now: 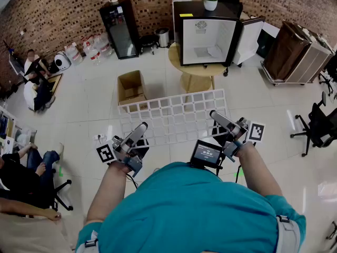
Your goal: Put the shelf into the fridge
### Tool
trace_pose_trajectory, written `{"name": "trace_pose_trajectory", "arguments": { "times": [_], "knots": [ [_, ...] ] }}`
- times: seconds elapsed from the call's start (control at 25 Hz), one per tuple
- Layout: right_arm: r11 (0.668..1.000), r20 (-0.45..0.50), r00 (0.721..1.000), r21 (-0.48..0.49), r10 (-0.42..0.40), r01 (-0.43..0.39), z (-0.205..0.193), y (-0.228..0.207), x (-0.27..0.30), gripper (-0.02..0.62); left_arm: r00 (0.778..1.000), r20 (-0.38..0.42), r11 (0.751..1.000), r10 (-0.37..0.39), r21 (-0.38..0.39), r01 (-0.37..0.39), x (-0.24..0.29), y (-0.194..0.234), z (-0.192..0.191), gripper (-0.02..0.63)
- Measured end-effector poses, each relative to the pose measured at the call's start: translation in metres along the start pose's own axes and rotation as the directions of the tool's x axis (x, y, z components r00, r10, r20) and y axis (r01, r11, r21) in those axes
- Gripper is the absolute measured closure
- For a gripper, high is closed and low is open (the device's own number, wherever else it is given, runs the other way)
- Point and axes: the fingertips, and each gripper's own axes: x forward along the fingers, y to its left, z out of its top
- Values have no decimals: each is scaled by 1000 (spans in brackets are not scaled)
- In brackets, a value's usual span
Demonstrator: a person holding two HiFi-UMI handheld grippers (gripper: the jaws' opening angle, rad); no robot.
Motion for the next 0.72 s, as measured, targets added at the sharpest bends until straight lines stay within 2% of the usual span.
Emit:
{"name": "trace_pose_trajectory", "arguments": {
  "times": [0.16, 0.32, 0.44, 0.6, 0.72],
  "knots": [
    [1000, 20, 1000, -11, -23, 24, 3, -18, 15, 561, 1000, 15, 999, -21, -24, 22, -7, 24, 18, 549],
    [996, 56, 994, -21, -89, 90, 31, -53, 70, 561, 998, 18, 995, -63, -81, 64, -4, 72, 88, 549],
    [989, 94, 985, -30, -142, 145, 44, -67, 94, 561, 995, -1, 987, -98, -126, 97, 0, 97, 122, 549],
    [988, 139, 978, -3, -153, 155, 52, -90, 112, 541, 992, -33, 977, -121, -178, 114, 0, 133, 152, 549],
    [986, 172, 971, 6, -165, 167, 86, -116, 142, 513, 989, -42, 960, -141, -251, 127, 20, 179, 193, 549]
  ]
}}
